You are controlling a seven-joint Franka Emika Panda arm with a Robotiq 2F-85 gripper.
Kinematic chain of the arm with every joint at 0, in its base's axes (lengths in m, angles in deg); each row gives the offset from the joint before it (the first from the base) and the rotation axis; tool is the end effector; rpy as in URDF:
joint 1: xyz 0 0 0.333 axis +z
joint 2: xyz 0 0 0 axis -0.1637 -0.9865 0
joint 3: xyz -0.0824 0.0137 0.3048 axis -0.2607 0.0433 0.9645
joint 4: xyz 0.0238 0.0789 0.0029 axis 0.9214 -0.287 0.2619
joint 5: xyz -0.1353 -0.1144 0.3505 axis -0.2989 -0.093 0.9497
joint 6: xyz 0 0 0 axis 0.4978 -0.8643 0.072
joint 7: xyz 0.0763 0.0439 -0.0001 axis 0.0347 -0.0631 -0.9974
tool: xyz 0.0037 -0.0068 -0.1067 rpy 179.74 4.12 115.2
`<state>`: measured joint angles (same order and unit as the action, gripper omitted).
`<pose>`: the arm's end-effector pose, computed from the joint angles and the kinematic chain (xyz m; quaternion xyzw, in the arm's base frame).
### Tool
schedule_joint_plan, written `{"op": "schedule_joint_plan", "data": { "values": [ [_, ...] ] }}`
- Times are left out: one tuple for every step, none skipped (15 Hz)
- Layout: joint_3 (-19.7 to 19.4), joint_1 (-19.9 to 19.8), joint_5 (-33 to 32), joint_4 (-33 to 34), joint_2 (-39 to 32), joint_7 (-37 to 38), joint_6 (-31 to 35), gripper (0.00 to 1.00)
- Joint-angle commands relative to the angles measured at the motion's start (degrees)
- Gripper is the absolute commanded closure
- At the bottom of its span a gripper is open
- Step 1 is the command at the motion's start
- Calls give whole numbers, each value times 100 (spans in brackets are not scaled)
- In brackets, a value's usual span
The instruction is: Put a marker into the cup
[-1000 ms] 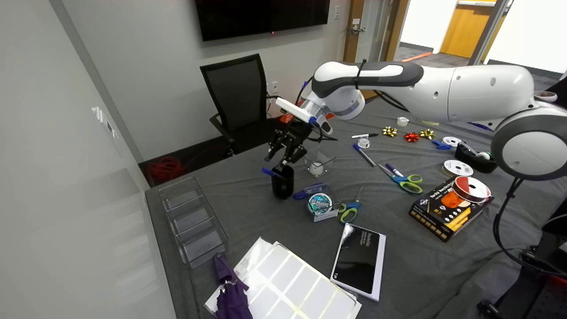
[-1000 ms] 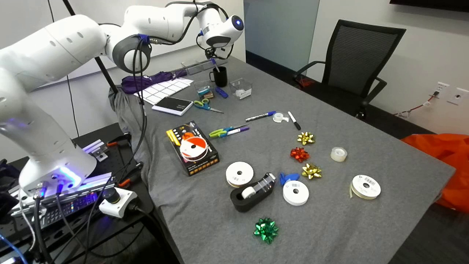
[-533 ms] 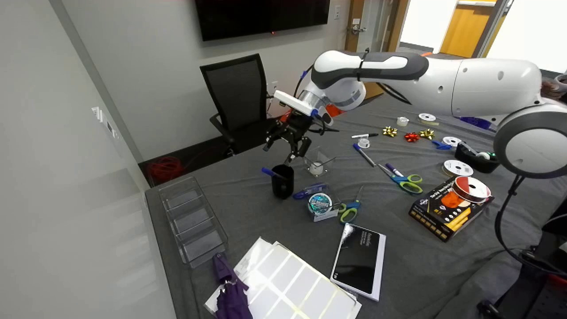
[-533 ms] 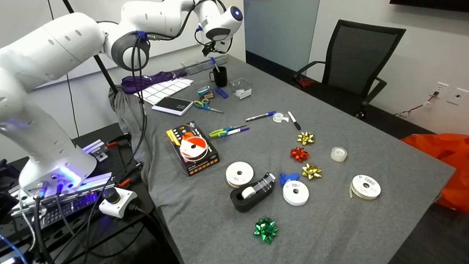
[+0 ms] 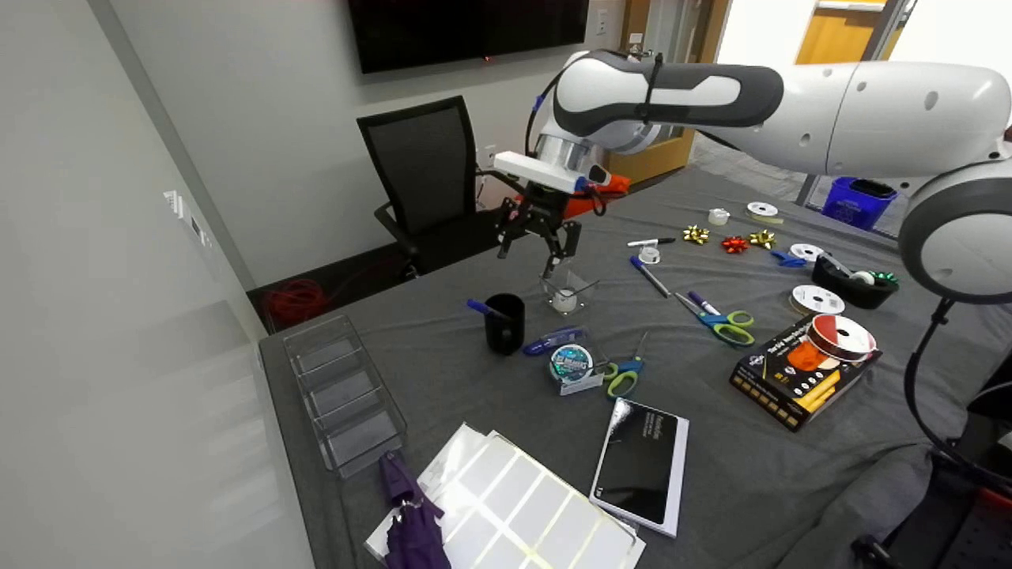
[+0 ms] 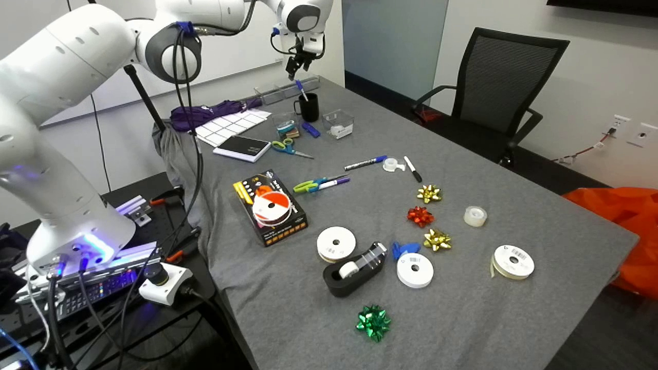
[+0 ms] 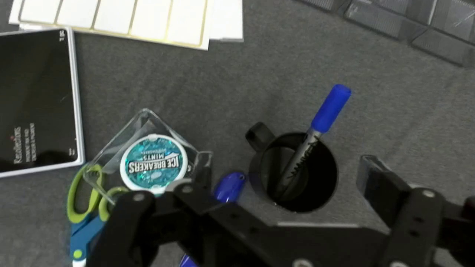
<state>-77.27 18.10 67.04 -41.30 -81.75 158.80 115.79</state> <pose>0.7798 0.1886 0.3041 -0.8120 0.5311 0.1730 0.1695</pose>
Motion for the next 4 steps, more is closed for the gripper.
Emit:
{"op": "schedule_joint_plan", "data": {
  "values": [
    [-371,185,-642,-174,397,-342,-368,0],
    [-424,226,-800,-187,467,-404,-442,0],
    [-472,265,-950,-196,523,-459,-523,0],
    [-509,303,-1084,-201,585,-517,-617,0]
  ]
}}
